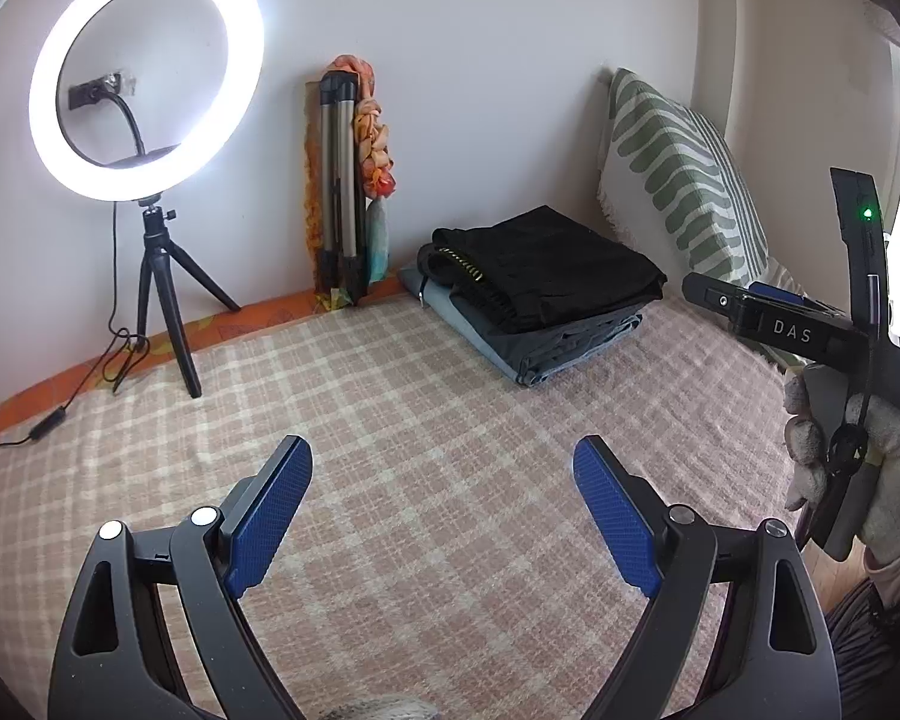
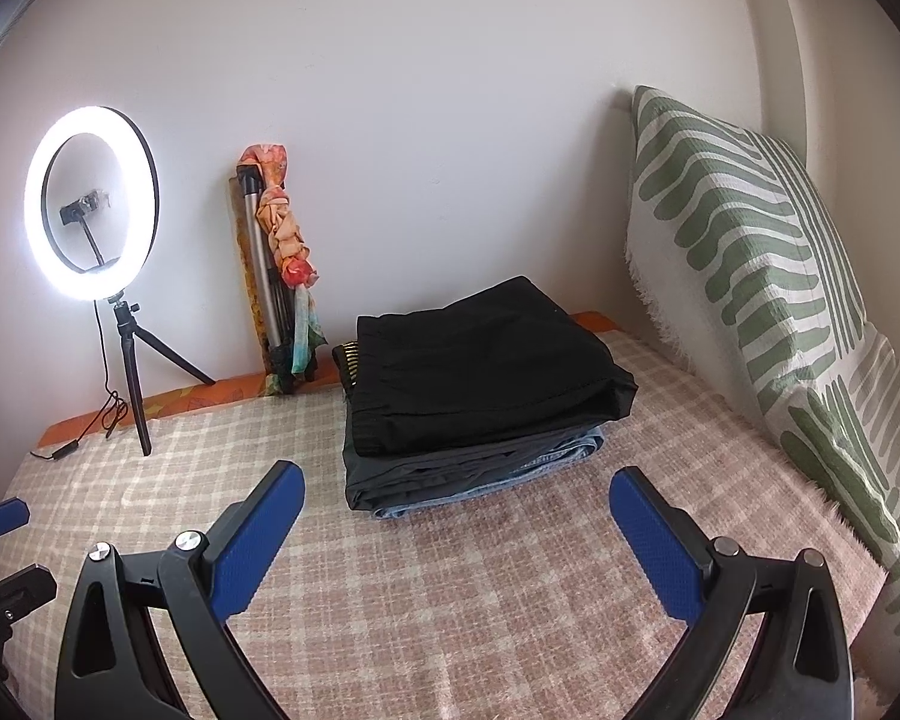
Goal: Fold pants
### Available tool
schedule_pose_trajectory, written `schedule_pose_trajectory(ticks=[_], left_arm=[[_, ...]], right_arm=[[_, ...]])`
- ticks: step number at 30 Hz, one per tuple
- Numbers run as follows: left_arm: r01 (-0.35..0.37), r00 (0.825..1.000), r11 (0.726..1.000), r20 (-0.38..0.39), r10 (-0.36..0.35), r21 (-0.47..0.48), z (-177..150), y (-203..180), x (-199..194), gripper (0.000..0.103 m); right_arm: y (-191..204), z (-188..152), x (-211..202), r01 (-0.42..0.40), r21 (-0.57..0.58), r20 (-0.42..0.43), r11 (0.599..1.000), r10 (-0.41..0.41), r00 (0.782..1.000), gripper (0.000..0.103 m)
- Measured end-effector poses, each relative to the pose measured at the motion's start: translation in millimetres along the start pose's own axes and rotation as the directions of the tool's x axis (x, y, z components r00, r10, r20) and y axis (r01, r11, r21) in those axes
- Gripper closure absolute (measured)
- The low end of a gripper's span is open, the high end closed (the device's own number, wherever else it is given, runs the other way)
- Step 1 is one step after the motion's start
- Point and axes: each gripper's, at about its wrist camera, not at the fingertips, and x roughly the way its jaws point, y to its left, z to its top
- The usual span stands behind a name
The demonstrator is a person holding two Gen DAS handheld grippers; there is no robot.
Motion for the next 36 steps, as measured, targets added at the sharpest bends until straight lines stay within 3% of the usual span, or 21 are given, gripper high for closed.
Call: schedule_pose_trajectory(ticks=[36], left_arm=[[0.014, 1.0, 1.0, -0.002, -0.014, -0.013, 0.2, -1.4, -4.4, 0.014]], right_arm=[[2.7, -2.9, 3.2, -0.012, -0.009, -0.012, 1.0, 0.011, 1.0, 0.0]])
